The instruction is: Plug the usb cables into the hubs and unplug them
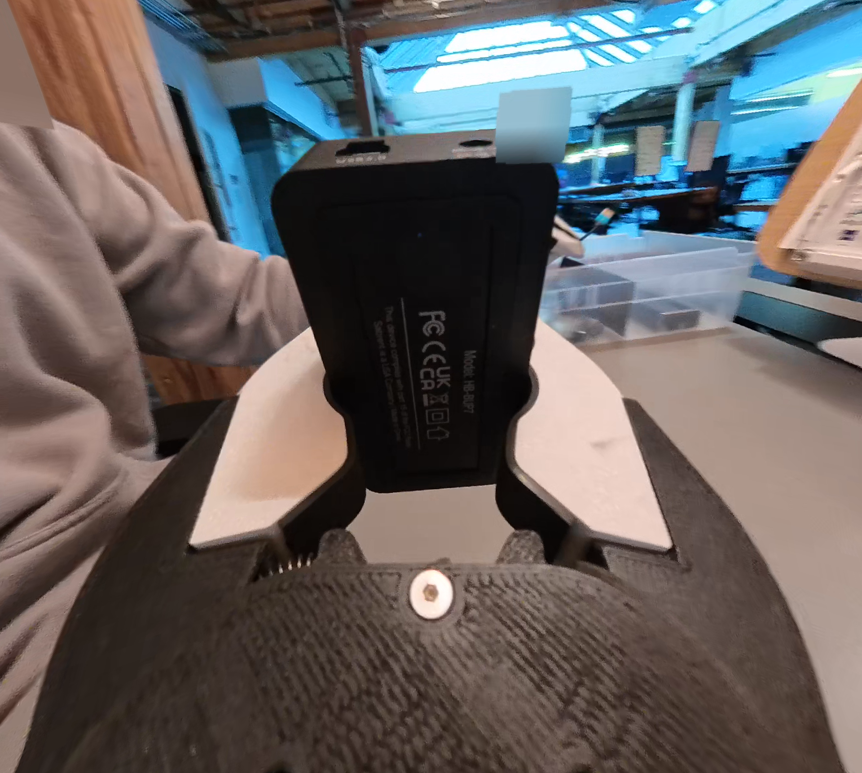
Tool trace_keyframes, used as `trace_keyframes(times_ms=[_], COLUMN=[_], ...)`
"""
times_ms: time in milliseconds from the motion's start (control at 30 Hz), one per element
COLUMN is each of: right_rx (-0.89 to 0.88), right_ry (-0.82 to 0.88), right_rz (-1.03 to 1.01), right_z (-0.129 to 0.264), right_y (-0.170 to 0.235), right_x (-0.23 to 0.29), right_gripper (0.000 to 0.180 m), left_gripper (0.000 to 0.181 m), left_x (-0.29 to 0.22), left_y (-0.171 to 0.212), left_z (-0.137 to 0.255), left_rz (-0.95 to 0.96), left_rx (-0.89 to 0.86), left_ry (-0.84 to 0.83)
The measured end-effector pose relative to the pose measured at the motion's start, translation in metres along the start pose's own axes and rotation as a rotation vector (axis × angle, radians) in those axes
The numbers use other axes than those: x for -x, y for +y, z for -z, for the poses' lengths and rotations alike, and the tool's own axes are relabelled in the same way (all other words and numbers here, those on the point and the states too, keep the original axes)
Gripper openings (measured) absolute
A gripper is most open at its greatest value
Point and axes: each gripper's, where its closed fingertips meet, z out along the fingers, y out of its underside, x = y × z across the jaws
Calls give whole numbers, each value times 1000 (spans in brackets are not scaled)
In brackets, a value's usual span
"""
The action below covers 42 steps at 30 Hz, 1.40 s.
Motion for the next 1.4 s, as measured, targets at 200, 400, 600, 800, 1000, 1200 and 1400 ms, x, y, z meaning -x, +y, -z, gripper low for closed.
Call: trace_keyframes(times_ms=[200,400,600,800,1000,1200,1400], right_rx=[-91,-135,-145,-51,34,121,118], right_ry=[-89,-149,-141,-39,-21,-19,-5], right_rz=[-77,-87,-64,9,38,70,91], right_z=[5,13,16,10,2,-6,-4], right_y=[-15,-26,-31,-15,1,16,13], right_x=[8,18,19,7,6,8,8], right_gripper=[72,73,72,72,72,72,72], left_gripper=[2,3,2,2,2,20,3], left_x=[-11,-105,-192,-246,-261,-266,-290], left_y=[-60,-100,-65,-15,4,-3,-6], left_z=[99,201,215,172,147,158,159], left_rz=[-95,-236,-393,-456,-459,-369,-444], left_rx=[-258,-463,-409,-529,-710,-666,-477], left_ry=[52,522,906,1047,930,930,913])
